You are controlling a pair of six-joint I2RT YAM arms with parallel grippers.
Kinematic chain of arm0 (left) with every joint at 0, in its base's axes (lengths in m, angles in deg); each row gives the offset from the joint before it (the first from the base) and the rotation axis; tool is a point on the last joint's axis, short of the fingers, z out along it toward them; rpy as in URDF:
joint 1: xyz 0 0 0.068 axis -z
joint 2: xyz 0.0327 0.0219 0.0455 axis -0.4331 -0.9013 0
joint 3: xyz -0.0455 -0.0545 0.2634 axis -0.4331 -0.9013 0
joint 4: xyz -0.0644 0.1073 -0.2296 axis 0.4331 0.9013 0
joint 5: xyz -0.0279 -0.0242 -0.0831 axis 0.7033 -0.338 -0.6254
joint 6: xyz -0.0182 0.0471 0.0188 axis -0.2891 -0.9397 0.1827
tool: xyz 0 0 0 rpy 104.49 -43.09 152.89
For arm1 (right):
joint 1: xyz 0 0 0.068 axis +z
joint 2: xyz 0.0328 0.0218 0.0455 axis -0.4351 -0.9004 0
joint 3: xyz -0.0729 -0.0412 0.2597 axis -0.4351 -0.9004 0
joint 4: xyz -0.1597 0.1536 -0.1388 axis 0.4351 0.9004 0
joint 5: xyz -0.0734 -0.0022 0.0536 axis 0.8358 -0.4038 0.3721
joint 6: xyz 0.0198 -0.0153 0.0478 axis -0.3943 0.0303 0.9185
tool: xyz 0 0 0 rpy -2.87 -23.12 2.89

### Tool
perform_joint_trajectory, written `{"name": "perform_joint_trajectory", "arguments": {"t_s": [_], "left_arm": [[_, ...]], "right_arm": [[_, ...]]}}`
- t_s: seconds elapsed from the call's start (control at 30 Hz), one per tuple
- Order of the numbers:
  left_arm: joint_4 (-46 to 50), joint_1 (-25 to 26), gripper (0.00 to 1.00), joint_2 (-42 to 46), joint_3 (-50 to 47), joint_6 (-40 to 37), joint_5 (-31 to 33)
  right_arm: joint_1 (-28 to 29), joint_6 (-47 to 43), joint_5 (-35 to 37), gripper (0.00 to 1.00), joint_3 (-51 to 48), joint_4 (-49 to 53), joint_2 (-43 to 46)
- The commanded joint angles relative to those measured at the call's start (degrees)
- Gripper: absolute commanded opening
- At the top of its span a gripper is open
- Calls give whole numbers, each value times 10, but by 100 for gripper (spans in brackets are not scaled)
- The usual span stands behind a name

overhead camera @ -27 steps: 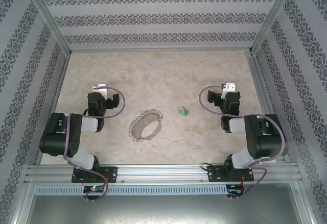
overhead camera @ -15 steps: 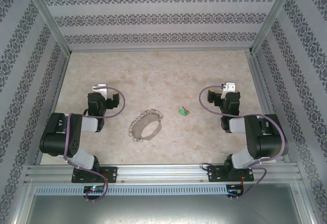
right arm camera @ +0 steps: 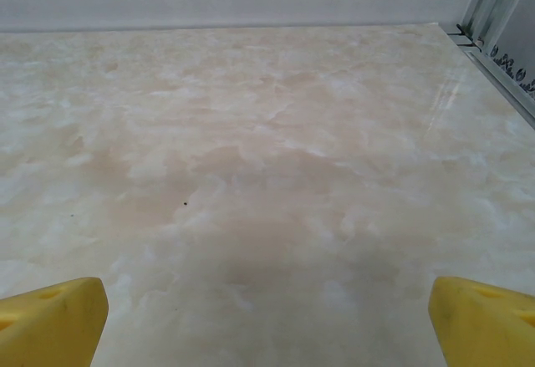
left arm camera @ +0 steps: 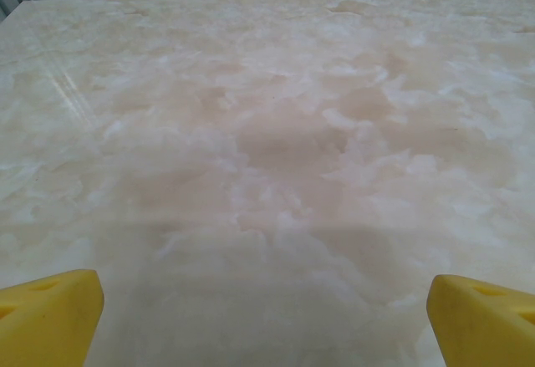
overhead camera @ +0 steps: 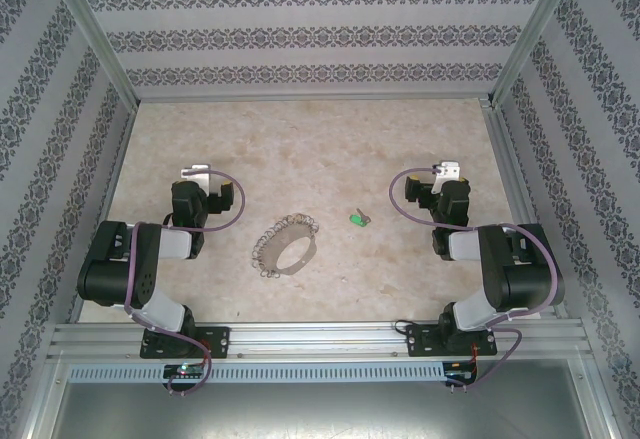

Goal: Put the keys on the keyring

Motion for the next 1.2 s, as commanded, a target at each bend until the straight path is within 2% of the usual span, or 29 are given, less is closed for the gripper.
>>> {"name": "perform_joint_trajectory", "arguments": {"t_s": [0.0, 0.13, 0.23, 0.33, 0.53, 0.67, 0.8, 0.93, 1.0, 1.17], "left_arm": [[-6, -6, 100, 2, 3, 9, -11], [-1, -6, 100, 6, 4, 10, -6], [93, -6, 100, 39, 41, 22, 24], [128, -6, 100, 51, 57, 14, 6], [80, -6, 100, 36, 37, 11, -2], [60, -6, 100, 28, 29, 9, -6], [144, -6, 100, 64, 60, 10, -4], [235, -5, 100, 117, 100, 14, -5], [279, -4, 100, 139, 121, 22, -1], [407, 3, 99, 191, 178, 93, -6]], "right_arm": [[-5, -3, -9, 98, 10, -8, 6], [-5, 5, 5, 98, 0, -21, 12], [-7, 21, 48, 98, -5, -6, 37], [-7, 20, 54, 98, -10, -9, 47], [-6, 19, 48, 98, -4, 2, 45], [-6, 18, 42, 98, -10, -30, 27], [-2, 10, 43, 98, -2, 29, 78], [-3, 26, 83, 98, 11, 97, 137], [-6, 51, 89, 98, 34, 165, 166], [-9, 135, 99, 98, 67, 230, 212]]}}
